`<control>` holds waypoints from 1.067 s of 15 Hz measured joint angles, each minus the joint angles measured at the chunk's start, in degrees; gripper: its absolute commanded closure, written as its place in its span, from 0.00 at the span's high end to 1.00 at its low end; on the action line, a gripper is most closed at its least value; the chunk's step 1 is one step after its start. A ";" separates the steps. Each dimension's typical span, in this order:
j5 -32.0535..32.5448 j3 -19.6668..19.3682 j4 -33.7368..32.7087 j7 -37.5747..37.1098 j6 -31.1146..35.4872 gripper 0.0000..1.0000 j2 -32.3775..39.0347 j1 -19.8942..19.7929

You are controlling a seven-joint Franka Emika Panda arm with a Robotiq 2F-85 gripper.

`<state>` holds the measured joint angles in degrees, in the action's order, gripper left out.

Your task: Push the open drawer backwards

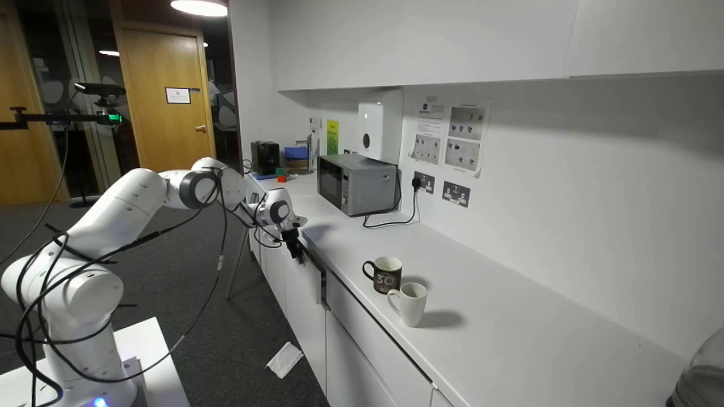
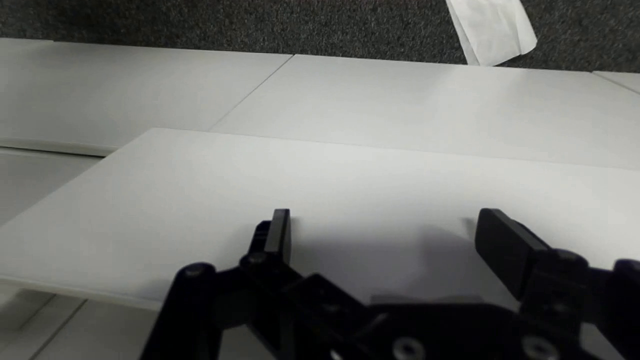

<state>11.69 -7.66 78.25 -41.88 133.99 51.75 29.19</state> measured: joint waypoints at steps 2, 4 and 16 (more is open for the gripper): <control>1.81 -0.76 0.00 -2.89 0.05 1.00 0.01 1.00; 3.51 -1.13 0.00 -4.83 0.05 1.00 0.04 1.70; 5.76 -2.86 -0.13 -6.88 3.91 1.00 0.35 1.45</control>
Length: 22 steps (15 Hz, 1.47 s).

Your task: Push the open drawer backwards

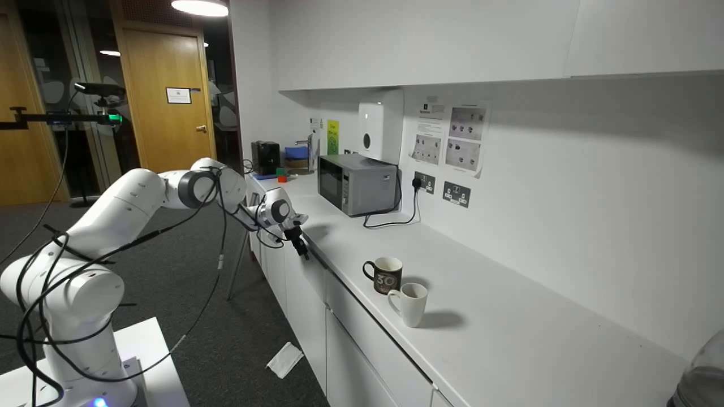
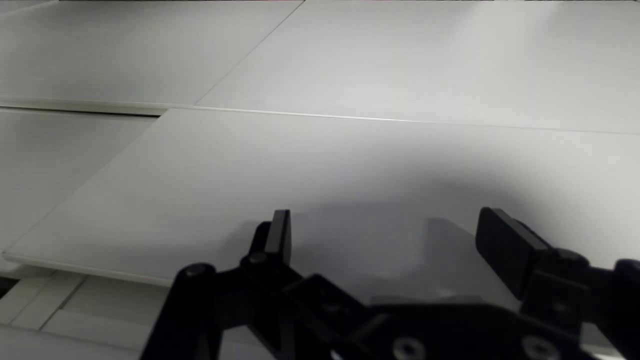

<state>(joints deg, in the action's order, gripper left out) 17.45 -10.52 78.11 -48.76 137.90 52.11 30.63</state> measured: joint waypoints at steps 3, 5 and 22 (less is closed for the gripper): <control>0.00 -0.19 -0.07 0.01 0.45 1.00 0.10 -0.67; 0.04 -0.34 -0.03 0.01 1.01 1.00 0.10 -0.88; -9.95 11.81 35.66 0.40 3.34 1.00 -25.66 -4.19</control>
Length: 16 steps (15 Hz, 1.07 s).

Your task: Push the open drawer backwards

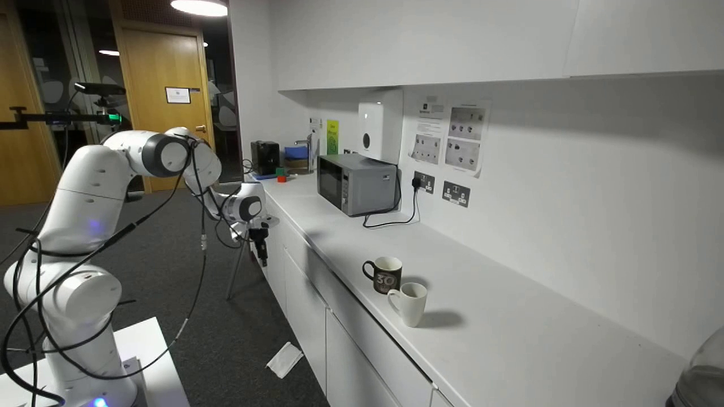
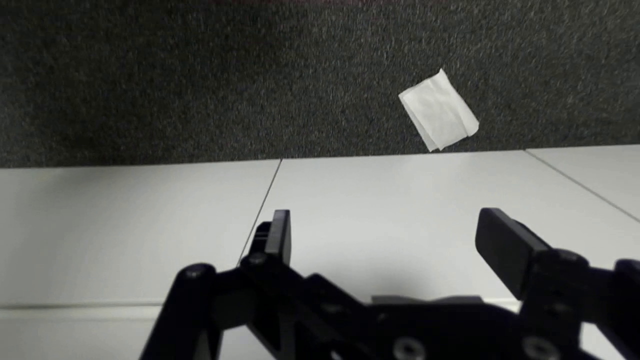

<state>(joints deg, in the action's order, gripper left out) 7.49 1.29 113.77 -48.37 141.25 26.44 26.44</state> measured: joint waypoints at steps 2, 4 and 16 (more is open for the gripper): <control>-3.27 2.75 5.78 0.82 -0.01 1.00 -4.47 -1.27; -6.37 5.24 10.68 3.22 -0.04 1.00 -8.36 -2.45; -12.37 9.30 18.63 14.55 -8.48 1.00 -17.00 -5.78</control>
